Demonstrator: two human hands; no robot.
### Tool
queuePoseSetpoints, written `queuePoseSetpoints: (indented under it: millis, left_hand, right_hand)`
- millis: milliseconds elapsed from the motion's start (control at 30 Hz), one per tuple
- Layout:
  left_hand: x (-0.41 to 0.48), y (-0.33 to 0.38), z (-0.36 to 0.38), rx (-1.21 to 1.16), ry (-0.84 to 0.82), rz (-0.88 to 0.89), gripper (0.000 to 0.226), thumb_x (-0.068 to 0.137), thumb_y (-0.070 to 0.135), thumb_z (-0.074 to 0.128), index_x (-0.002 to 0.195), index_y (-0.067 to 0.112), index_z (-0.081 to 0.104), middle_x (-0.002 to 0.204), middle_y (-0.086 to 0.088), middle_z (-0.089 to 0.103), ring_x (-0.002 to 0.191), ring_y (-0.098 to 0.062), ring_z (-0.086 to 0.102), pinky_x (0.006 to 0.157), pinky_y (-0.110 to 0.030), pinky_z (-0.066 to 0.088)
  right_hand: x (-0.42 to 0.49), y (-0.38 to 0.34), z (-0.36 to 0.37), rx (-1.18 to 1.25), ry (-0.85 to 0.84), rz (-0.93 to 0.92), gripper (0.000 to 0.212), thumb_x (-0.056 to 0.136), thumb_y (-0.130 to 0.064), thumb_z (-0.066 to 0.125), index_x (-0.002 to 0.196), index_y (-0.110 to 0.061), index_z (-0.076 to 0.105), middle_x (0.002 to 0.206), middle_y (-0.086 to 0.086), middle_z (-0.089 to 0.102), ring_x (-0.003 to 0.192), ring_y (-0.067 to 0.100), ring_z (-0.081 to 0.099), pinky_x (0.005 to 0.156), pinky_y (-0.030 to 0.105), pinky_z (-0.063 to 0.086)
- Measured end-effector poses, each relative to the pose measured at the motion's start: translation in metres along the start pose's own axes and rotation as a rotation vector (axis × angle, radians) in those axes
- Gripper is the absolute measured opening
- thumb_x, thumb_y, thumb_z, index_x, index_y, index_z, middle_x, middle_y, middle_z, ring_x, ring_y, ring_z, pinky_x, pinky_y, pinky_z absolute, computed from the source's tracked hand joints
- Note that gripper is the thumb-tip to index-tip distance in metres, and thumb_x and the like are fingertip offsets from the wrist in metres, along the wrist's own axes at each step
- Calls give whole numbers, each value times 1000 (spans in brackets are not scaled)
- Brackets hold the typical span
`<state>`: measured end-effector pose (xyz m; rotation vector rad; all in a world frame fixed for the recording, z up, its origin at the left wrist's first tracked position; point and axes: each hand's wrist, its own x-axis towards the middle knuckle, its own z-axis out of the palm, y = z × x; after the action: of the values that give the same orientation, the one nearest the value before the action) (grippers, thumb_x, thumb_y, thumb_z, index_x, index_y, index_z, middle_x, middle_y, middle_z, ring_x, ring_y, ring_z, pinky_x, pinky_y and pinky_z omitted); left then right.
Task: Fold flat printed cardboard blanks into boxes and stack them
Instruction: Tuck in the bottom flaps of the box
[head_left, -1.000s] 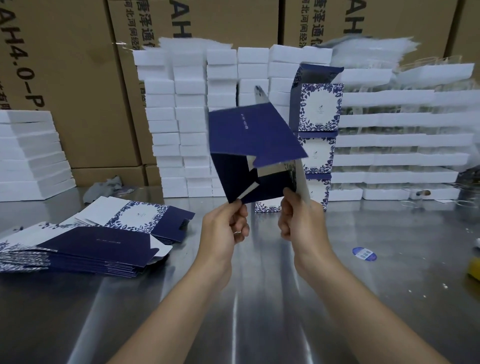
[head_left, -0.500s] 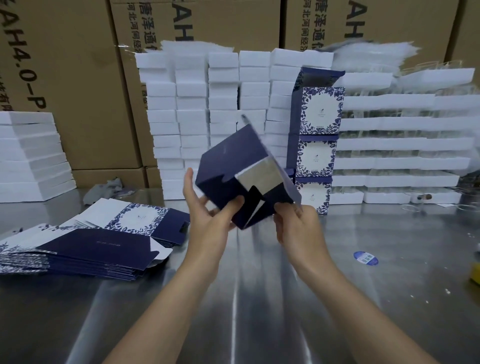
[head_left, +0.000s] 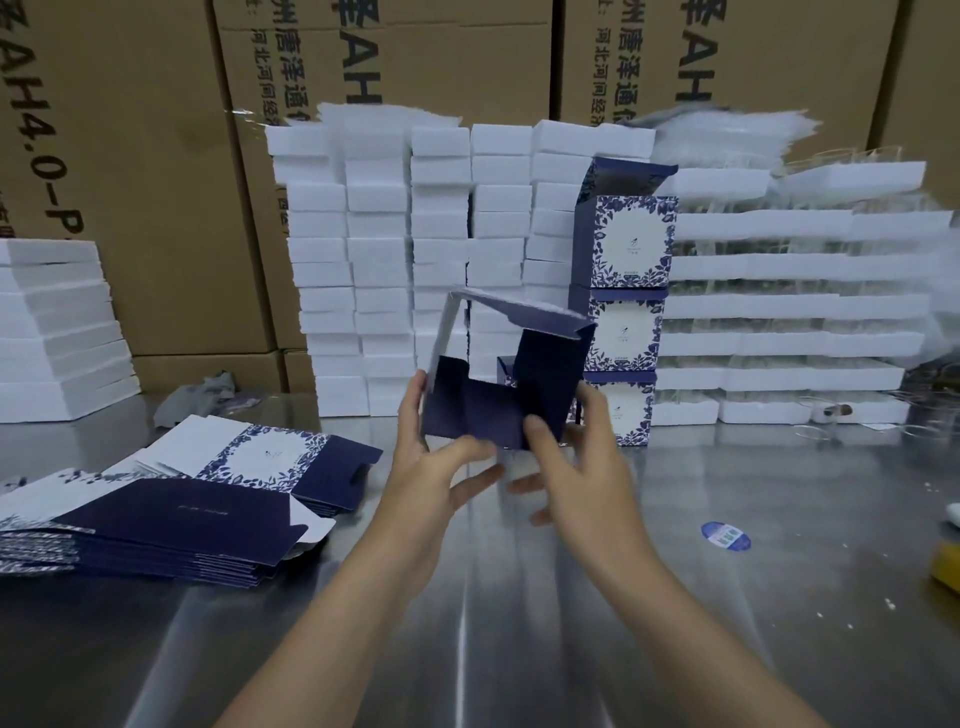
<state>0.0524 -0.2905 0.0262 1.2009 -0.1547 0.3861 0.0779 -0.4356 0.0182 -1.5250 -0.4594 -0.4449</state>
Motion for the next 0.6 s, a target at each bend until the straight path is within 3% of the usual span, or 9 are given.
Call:
queuePoseSetpoints:
  millis: [67,100,167,200,267,300,400,500,600]
  left_hand:
    - [2,2,-4,-31,-5,-36,75,71,-5,55,122,47,73,126,20,72,126,-14,66,94,-48,63]
    - [4,4,-6,-33,20,-45,71,73,-7,51,114,45,78,123,20,73,130,-16,63,93,-47,63]
    - [5,9,-8,-32,46,-44,71,74,3,51,130,42,72,134,10,70,132,-26,62,93,-44,61]
    - [4,11,-8,-28,33,-28,74,75,12,54,138,50,63,134,8,71,127,-25,66,90,-42,61]
    - [3,12,-8,14,-28,10,74,81,23,59,139,67,47,119,12,77,112,-17,75,83,-36,63]
    - [3,12,-8,30,-39,16,75,84,20,58,139,70,45,115,12,78,108,-16,76,84,-37,64]
    - [2,11,-8,-37,-35,-40,79,86,-6,47,141,51,57,134,-1,73,114,-30,75,98,-51,58]
    - [2,14,-9,-192,-97,-95,63,78,5,59,137,26,65,142,-18,66,121,-43,70,101,-54,57]
    - [1,18,-12,-324,-107,-137,71,76,23,77,143,11,58,149,-26,57,128,-49,64,106,-56,52]
  right_hand:
    - [6,-6,-8,67,102,-3,36,105,-35,57,125,-64,46,108,-16,71,74,21,79,47,32,55]
    - [9,-8,-13,81,143,-8,36,106,-33,55,127,-61,48,111,-13,70,78,21,79,49,31,55]
    - [12,-10,-21,81,197,-31,38,104,-29,55,126,-60,51,113,-14,69,84,21,77,51,31,57]
    - [13,-11,-23,66,211,-47,40,103,-28,57,127,-61,51,112,-16,68,84,21,75,54,34,59]
    - [11,-11,-22,16,196,-87,47,103,-30,62,131,-64,46,117,-19,67,83,17,73,67,46,63]
    - [10,-10,-21,-8,174,-114,53,102,-31,64,136,-65,43,123,-20,65,86,14,74,74,47,63]
    - [5,-10,-17,-97,74,-260,66,98,-32,67,147,-63,37,139,-24,59,111,5,71,79,31,61]
    - [3,-7,-14,-369,-57,-436,51,97,-51,62,145,-59,45,161,-25,39,142,0,47,103,28,49]
    - [2,-1,-10,-476,-90,-462,41,93,-67,61,132,-56,57,168,-25,20,150,2,35,108,25,40]
